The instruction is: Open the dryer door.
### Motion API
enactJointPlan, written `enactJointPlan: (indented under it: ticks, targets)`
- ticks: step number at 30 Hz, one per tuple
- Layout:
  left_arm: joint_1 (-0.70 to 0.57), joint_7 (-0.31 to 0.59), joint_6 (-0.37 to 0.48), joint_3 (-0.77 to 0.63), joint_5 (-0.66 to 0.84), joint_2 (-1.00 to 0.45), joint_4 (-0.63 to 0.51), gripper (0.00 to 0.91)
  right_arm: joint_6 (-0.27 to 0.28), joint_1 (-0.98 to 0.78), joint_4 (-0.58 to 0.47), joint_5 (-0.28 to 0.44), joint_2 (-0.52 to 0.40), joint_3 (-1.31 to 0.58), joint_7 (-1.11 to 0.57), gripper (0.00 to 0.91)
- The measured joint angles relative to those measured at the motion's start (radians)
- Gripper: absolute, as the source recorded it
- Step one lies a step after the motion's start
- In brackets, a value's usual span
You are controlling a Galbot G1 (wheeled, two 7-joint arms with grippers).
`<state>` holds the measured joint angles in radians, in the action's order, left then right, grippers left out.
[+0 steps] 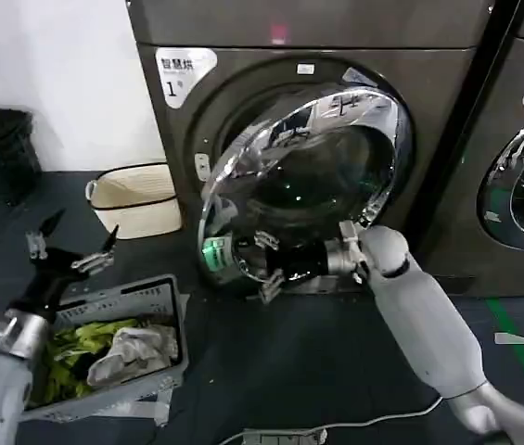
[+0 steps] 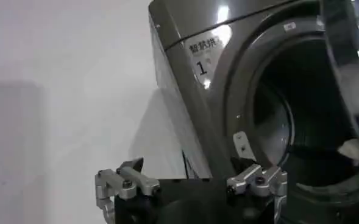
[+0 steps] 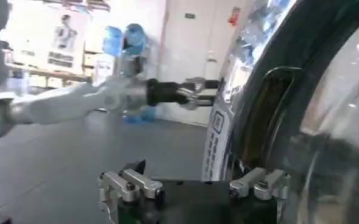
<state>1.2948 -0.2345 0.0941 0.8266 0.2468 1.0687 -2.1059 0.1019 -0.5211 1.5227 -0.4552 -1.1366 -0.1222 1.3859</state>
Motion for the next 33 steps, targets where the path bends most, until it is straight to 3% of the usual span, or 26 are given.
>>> enactJointPlan:
  ticks: [10,17,33]
  targets:
    - [-0.099,-0.024,-0.004,-0.112,0.018,-0.041,0.054,0.907,-0.009,-0.027,0.018,-0.006,0.046,-0.032,0.078,0.907]
    - [-0.148,-0.027,-0.012,-0.193,0.061,-0.058,0.088,0.907,-0.061,-0.04,0.026,-0.042,0.081,-0.044,0.078,0.907]
    - [-0.286,-0.02,-0.04,-0.409,0.116,-0.101,0.2,0.907,-0.067,-0.129,0.112,-0.075,0.174,-0.088,0.076,0.907]
